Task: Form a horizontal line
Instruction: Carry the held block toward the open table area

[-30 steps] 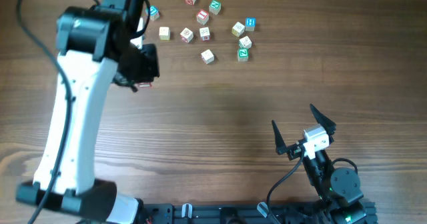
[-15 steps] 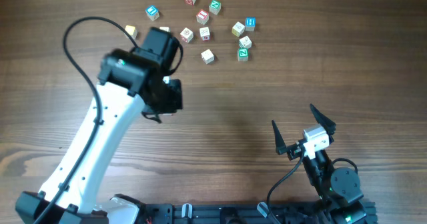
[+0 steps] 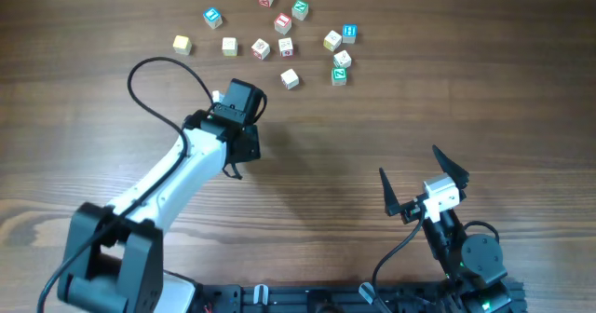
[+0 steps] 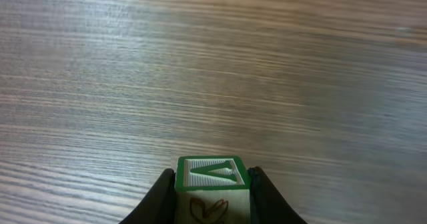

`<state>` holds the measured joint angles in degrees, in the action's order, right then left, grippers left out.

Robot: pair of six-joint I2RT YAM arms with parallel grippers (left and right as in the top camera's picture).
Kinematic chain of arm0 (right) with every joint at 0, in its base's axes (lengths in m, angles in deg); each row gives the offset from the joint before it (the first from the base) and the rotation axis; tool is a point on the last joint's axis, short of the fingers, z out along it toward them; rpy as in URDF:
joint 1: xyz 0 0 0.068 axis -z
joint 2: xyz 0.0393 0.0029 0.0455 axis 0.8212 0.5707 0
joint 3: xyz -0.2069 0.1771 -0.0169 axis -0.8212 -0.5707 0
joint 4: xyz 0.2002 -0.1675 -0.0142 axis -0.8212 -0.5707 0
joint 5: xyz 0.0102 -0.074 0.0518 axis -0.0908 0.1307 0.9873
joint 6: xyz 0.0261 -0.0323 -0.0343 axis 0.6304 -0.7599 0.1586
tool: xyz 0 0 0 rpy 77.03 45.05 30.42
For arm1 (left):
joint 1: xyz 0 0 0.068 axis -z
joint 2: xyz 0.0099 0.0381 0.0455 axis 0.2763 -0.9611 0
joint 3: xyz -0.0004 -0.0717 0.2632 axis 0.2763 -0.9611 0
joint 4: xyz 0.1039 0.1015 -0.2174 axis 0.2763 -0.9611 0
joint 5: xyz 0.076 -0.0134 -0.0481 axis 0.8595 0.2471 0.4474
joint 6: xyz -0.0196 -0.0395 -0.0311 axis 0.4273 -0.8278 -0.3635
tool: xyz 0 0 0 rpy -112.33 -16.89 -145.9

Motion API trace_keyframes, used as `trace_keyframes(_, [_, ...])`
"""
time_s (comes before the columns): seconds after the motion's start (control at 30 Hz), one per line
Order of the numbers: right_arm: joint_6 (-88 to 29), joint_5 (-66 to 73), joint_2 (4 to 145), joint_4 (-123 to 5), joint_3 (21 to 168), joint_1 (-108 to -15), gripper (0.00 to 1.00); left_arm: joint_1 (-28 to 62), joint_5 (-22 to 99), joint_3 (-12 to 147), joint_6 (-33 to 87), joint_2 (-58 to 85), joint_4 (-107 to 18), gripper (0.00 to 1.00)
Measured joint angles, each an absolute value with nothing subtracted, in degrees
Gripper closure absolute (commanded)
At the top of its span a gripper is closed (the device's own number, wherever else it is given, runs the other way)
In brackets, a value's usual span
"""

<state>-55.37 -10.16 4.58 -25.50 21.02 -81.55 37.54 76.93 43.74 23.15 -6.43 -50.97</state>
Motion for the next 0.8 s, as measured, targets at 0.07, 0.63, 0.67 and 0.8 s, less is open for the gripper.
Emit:
trace_keyframes(0.07, [-55.37, -10.16, 4.58, -25.5, 21.02, -81.55, 0.0, 36.97, 77.17, 43.72, 23.15, -8.38, -50.92, 0.91])
trace_keyframes(0.63, [-55.37, -10.16, 4.58, -25.5, 21.02, -81.55, 0.0, 36.97, 77.26, 43.44, 23.15, -10.78, -45.55, 0.84])
trace_keyframes(0.67, [-55.37, -10.16, 4.58, -25.5, 21.02, -81.55, 0.0, 36.97, 77.13, 43.44, 23.15, -11.7, -44.93, 0.84])
trace_keyframes(0.8, [-55.37, -10.16, 4.58, -25.5, 21.02, -81.55, 0.0, 36.97, 77.09, 43.37, 23.15, -14.13, -42.55, 0.8])
